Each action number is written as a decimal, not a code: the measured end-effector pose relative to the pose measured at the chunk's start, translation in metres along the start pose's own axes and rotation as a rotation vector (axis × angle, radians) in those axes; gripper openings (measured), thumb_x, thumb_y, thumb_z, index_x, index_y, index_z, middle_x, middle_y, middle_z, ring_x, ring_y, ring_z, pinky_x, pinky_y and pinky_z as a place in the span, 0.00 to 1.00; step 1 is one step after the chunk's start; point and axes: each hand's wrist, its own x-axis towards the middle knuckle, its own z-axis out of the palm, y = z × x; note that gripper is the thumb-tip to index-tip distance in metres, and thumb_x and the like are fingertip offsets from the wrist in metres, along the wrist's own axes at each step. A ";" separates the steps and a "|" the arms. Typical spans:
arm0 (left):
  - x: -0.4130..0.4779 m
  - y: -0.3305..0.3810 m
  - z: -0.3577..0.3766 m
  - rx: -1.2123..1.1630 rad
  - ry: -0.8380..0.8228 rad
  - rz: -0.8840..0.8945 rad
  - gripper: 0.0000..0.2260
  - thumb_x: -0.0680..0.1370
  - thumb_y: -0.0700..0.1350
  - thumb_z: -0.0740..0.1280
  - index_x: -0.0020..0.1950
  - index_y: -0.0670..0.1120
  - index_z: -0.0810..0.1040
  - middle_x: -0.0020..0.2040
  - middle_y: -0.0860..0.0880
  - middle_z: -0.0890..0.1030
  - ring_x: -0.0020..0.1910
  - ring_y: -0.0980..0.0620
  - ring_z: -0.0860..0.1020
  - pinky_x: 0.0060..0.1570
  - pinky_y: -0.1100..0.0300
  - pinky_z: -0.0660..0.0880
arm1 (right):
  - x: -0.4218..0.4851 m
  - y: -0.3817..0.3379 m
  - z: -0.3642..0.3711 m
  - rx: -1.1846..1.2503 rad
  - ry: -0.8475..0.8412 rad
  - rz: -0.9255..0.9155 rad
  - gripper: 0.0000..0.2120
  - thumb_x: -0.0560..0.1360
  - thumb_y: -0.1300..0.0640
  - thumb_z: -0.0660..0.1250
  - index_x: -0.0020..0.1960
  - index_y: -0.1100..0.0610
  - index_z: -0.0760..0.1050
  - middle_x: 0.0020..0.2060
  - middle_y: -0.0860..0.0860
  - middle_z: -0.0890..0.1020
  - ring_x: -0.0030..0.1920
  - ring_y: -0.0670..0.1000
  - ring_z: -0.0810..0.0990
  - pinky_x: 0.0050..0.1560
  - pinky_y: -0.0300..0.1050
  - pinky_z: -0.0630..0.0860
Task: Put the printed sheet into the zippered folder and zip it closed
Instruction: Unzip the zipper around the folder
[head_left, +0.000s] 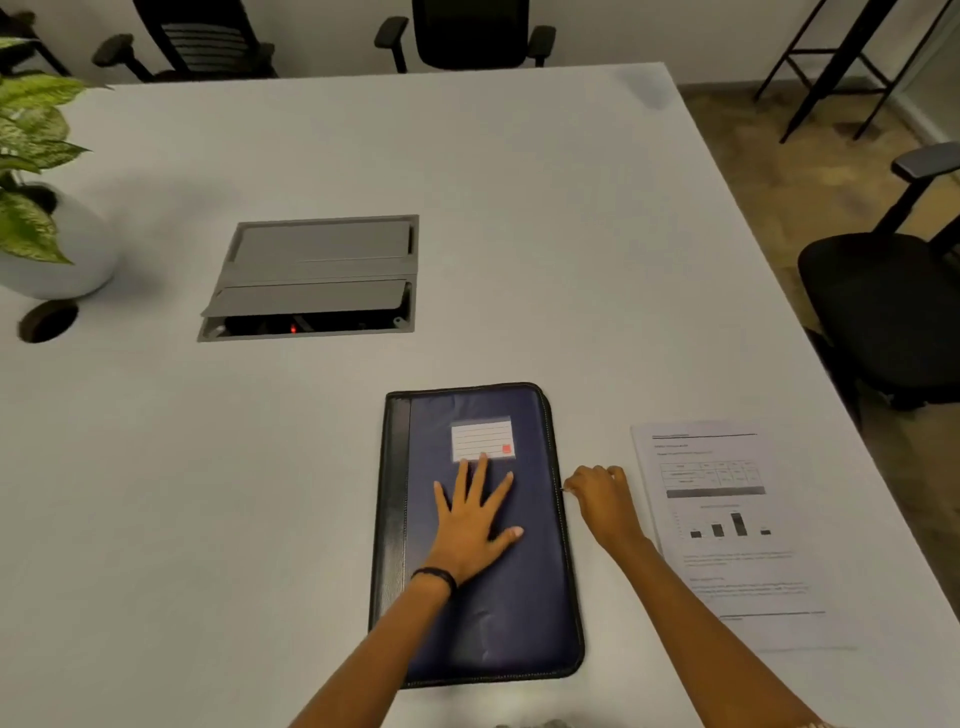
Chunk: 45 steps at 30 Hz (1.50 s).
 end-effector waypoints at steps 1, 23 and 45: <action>-0.006 0.007 0.006 -0.005 -0.004 -0.023 0.36 0.74 0.69 0.55 0.76 0.59 0.43 0.74 0.49 0.31 0.72 0.42 0.30 0.68 0.32 0.33 | 0.000 -0.001 -0.001 -0.012 0.005 -0.003 0.14 0.79 0.62 0.59 0.59 0.53 0.77 0.56 0.51 0.81 0.55 0.52 0.77 0.63 0.44 0.63; -0.012 0.040 0.008 0.022 -0.087 -0.224 0.41 0.72 0.69 0.59 0.75 0.59 0.40 0.78 0.45 0.35 0.75 0.35 0.34 0.67 0.26 0.39 | -0.045 0.000 0.016 -0.035 -0.017 -0.011 0.11 0.77 0.61 0.60 0.53 0.54 0.80 0.51 0.52 0.83 0.51 0.54 0.78 0.63 0.45 0.63; 0.024 0.078 -0.015 0.255 -0.227 0.252 0.18 0.81 0.41 0.56 0.71 0.48 0.67 0.79 0.48 0.53 0.78 0.45 0.44 0.75 0.38 0.44 | -0.078 -0.009 0.033 0.059 0.026 0.114 0.13 0.78 0.65 0.60 0.57 0.55 0.78 0.52 0.54 0.82 0.53 0.54 0.78 0.65 0.48 0.62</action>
